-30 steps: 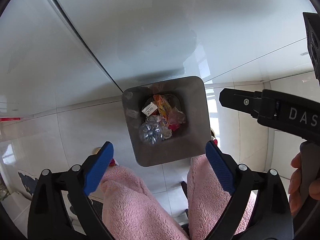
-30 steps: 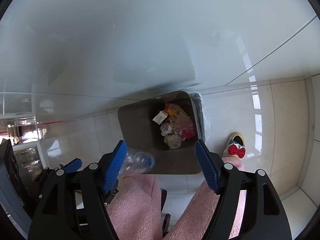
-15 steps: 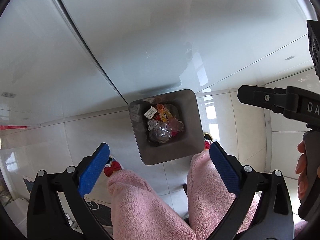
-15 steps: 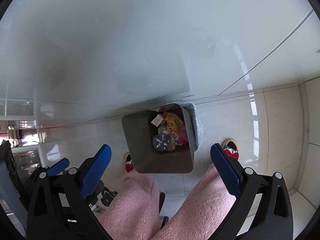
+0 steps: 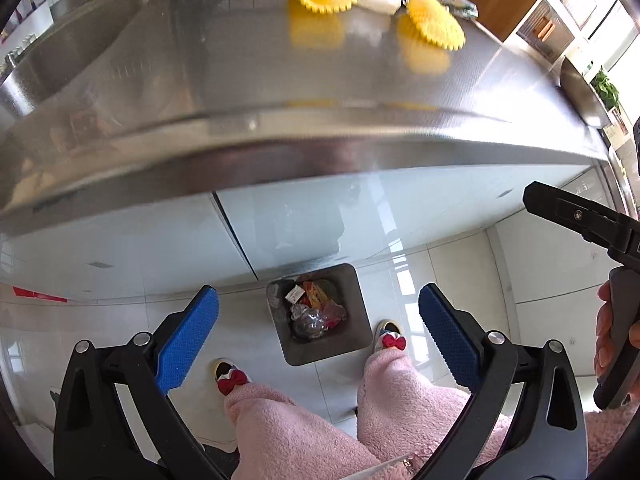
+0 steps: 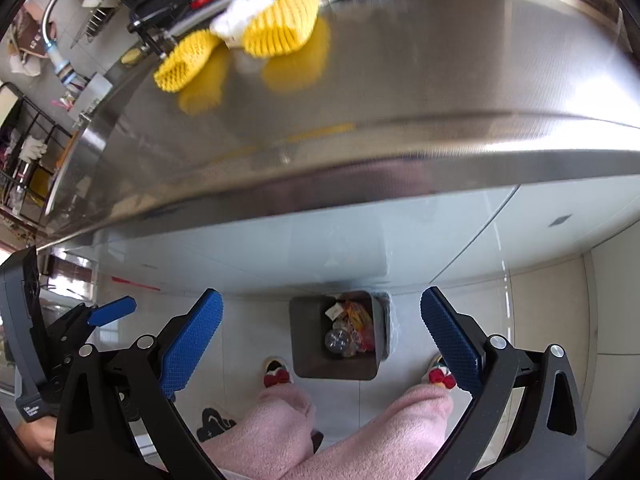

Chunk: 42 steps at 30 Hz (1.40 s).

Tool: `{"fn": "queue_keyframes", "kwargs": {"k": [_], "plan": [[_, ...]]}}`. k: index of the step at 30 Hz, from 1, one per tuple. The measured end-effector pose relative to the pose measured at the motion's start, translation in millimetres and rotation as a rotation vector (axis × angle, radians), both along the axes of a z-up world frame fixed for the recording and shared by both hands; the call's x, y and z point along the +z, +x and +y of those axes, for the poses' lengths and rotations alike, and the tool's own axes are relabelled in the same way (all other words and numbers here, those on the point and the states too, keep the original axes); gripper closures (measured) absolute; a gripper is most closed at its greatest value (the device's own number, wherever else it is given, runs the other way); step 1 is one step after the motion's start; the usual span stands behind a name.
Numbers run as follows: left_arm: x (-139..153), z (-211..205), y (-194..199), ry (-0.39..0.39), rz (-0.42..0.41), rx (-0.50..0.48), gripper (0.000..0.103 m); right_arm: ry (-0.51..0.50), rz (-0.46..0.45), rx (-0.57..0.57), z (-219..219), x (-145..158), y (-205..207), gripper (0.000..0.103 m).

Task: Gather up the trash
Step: 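Raise both open tools back up to the counter, then grasp a yellow foam fruit net with the left tool while the right tool grasps the other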

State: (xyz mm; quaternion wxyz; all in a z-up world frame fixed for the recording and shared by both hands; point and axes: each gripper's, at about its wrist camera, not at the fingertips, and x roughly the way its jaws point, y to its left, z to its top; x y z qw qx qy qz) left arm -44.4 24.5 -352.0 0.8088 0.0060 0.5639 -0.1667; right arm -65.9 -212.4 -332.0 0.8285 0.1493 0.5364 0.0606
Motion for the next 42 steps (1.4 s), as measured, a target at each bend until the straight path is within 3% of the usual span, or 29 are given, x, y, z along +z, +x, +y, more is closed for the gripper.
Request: {"fn": "queue_keyframes", "kwargs": {"k": [6,17,23,32,42], "plan": [[47.2,4.4,12.3,-0.021,-0.083,0.031,0.008,-0.012,-0.151,-0.011,-6.7,59.6,6.3,0.003],[93.2,-5.7,63.1,-0.011,-0.227,0.016,0.008,-0.016,-0.242,-0.041,-13.9,100.0,56.3,0.003],[98.3,-18.7,105.7,-0.009,-0.277,-0.001,0.014,-0.004,-0.246,-0.054,-16.6,98.3,91.3,0.003],[68.6,-29.6,165.5,-0.016,-0.218,0.014,0.037,0.02,-0.193,-0.077,-17.3,74.4,135.2,0.005],[50.3,-33.5,189.9,-0.009,-0.171,0.002,0.045,0.016,-0.132,-0.043,-10.7,49.8,161.1,0.025]]}}
